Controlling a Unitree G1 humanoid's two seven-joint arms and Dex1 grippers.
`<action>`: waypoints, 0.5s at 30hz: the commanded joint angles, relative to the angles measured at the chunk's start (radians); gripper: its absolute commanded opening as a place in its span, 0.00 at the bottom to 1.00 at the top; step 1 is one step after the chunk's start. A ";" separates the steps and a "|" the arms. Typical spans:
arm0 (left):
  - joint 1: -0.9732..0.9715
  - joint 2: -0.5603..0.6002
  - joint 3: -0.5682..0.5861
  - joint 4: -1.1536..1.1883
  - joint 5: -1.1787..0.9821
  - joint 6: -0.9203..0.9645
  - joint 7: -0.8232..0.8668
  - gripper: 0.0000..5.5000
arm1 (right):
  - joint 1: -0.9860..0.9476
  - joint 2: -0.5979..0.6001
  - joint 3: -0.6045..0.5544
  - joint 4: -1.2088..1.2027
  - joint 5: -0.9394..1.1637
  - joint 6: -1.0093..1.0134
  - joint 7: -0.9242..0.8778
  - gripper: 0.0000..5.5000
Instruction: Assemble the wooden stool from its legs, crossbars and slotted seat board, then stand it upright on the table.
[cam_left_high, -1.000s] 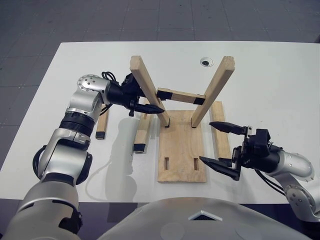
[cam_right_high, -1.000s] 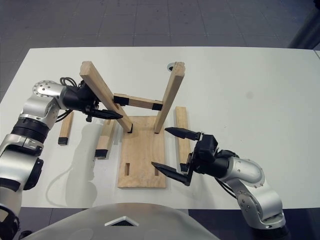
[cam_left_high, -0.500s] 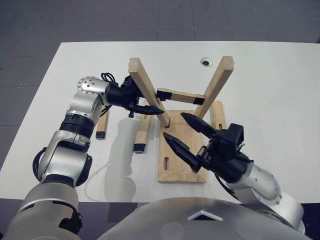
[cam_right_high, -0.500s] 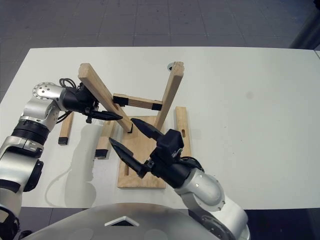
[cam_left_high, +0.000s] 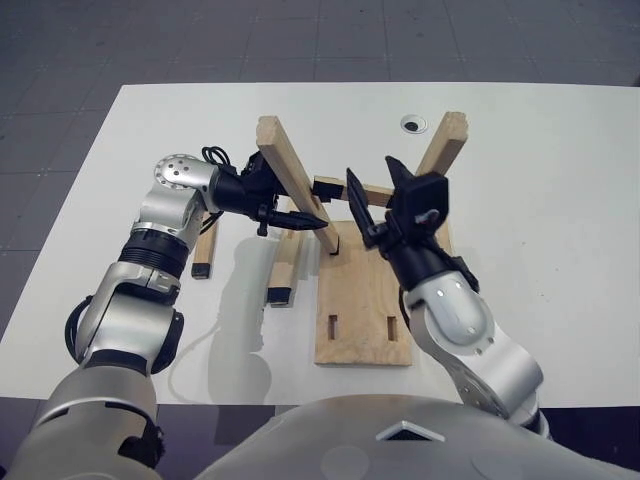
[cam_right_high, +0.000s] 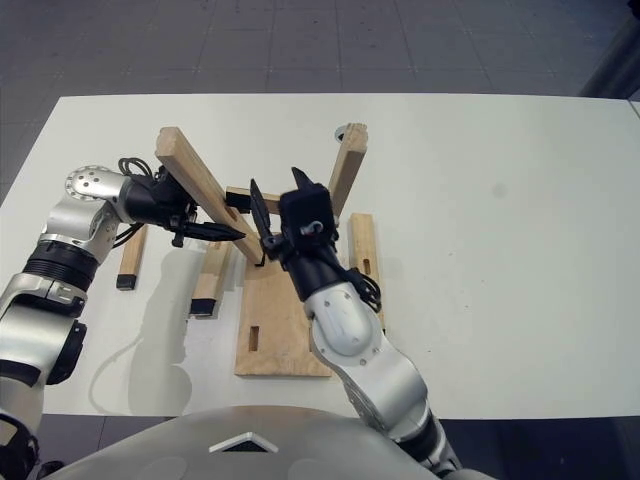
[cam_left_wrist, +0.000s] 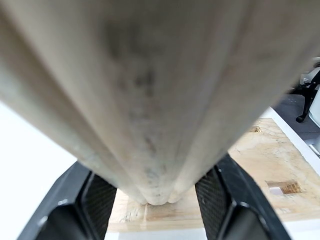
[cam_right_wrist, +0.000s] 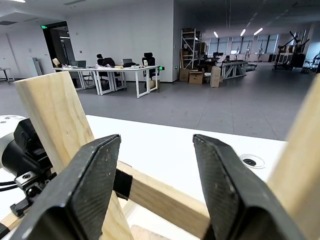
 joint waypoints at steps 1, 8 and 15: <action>0.247 -0.005 -0.185 0.085 0.263 0.064 0.013 0.37 | -0.109 0.165 -0.015 0.103 -0.010 0.094 -0.022 0.48; 0.255 0.001 -0.183 0.075 0.261 0.063 0.018 0.37 | -0.244 0.228 -0.097 0.093 -0.033 0.104 -0.073 0.44; 0.263 0.003 -0.183 0.063 0.258 0.066 0.023 0.37 | -0.257 0.205 -0.121 0.115 -0.053 0.123 -0.096 0.24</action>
